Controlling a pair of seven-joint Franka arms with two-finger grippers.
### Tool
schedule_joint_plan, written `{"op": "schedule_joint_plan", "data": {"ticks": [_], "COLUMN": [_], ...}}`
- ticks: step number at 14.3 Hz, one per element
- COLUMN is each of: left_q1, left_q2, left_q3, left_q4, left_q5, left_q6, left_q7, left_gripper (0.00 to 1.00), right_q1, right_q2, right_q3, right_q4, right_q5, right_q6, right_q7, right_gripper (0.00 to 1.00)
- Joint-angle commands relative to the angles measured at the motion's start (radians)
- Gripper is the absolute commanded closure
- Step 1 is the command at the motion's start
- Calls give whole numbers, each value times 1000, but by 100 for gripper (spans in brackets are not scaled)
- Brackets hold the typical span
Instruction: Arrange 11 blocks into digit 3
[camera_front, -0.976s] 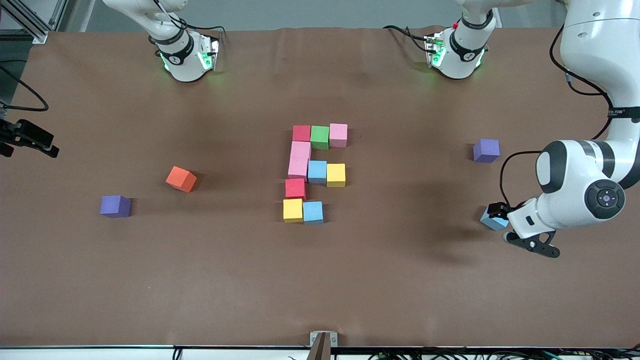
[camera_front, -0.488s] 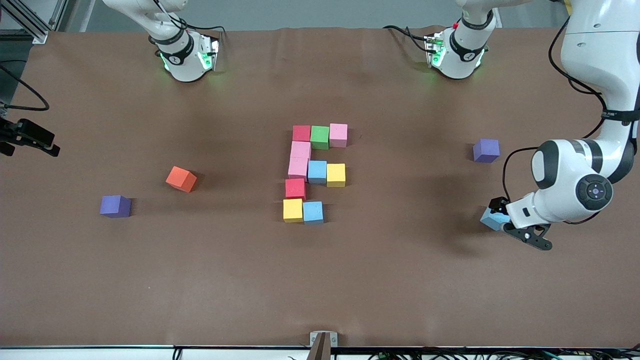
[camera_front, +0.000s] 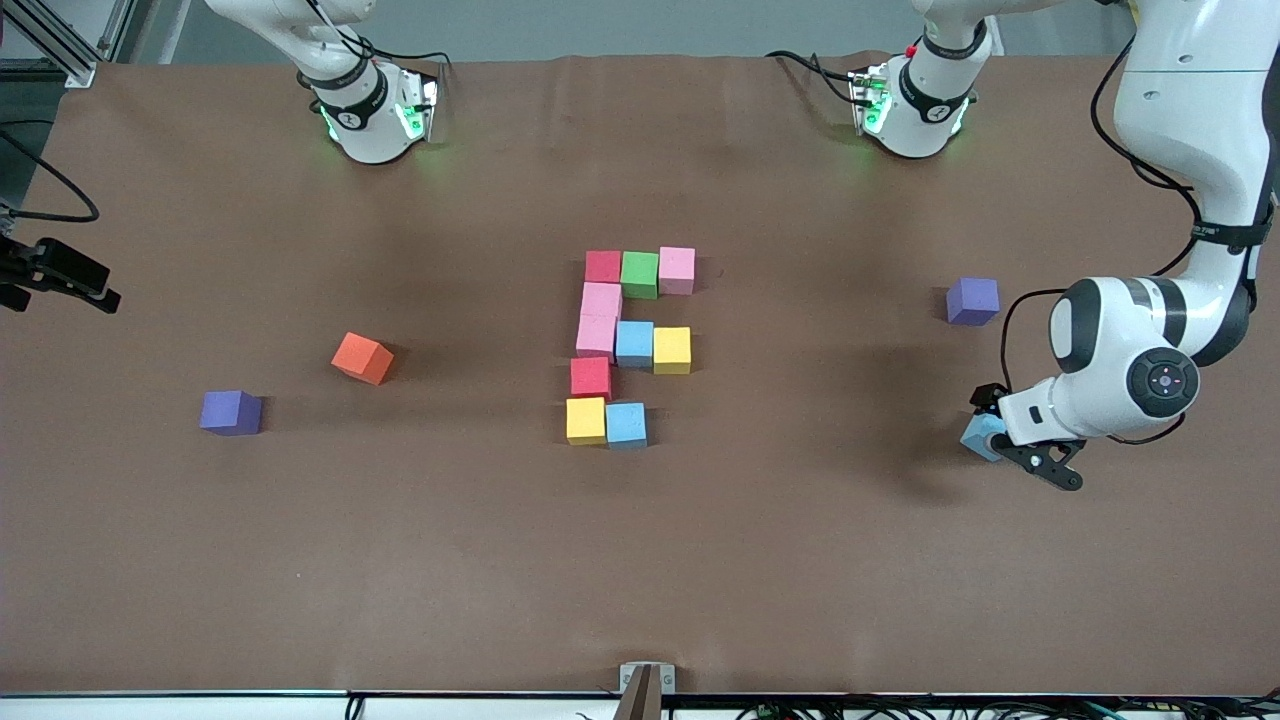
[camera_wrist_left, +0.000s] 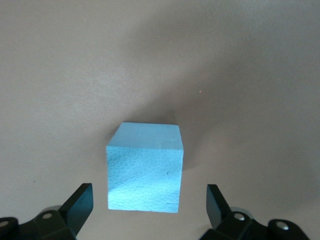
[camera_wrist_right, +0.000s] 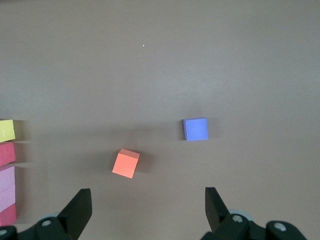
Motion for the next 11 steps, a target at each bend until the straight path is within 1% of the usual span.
{"op": "schedule_joint_plan", "data": {"ticks": [1, 7, 11], "left_q1": [9, 14, 14], "left_q2": [-31, -23, -20], "left_q3": [-3, -3, -2], "left_q4": [-38, -69, -112], "left_q5": [21, 23, 23], "left_q6": [21, 96, 174], "left_q7": [12, 13, 13], "left_gripper": [0, 1, 1], "right_q1": [-20, -19, -19], "right_q2": [-23, -23, -23], "right_q3": [20, 20, 20], "right_q4": [-22, -22, -22], "right_q5": [-6, -6, -6], "right_q6": [8, 10, 10], "right_q7": [14, 14, 12], "right_gripper": [0, 0, 0]}}
